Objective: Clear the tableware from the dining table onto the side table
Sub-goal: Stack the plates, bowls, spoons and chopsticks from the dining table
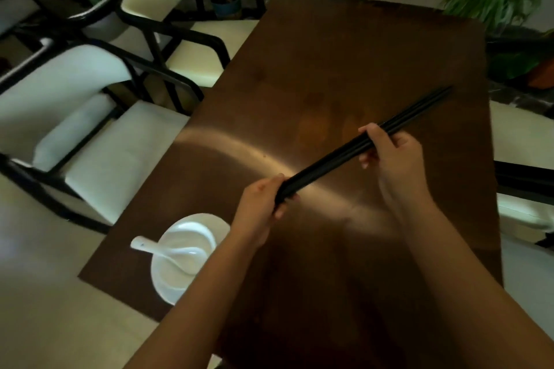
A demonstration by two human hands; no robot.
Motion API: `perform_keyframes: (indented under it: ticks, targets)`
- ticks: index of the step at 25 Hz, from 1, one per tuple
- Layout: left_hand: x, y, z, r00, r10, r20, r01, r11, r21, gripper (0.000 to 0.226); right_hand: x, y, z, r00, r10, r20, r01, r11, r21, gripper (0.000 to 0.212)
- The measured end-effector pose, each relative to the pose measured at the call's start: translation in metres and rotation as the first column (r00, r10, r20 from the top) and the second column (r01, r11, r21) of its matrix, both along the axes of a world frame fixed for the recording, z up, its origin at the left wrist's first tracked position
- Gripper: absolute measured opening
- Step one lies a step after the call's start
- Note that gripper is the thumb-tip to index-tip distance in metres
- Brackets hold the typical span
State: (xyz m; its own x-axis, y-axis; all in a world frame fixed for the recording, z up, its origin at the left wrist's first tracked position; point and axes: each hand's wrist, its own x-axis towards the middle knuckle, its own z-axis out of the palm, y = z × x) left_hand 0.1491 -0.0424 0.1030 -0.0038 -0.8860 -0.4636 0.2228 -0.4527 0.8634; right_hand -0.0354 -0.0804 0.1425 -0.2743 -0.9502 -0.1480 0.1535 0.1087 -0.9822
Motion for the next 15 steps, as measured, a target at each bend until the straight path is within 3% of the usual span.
perform_keyframes:
  ticks: [6,11,15]
  targets:
    - [0.119,0.014,0.032,0.99,0.137,0.03,-0.13,0.979,-0.159,0.028,0.11,-0.017,0.01,0.932,0.175,0.317,-0.199,0.979,0.043,0.017]
    - [0.219,0.032,0.041,0.975,0.223,0.003,-0.222,0.971,-0.084,0.026,0.202,-0.037,0.024,0.821,0.304,0.483,-0.393,0.915,0.092,0.007]
    - [0.273,0.051,0.014,0.946,0.318,-0.06,-0.318,0.948,0.017,0.025,0.246,-0.053,0.003,0.831,0.293,0.474,-0.433,0.874,0.22,0.005]
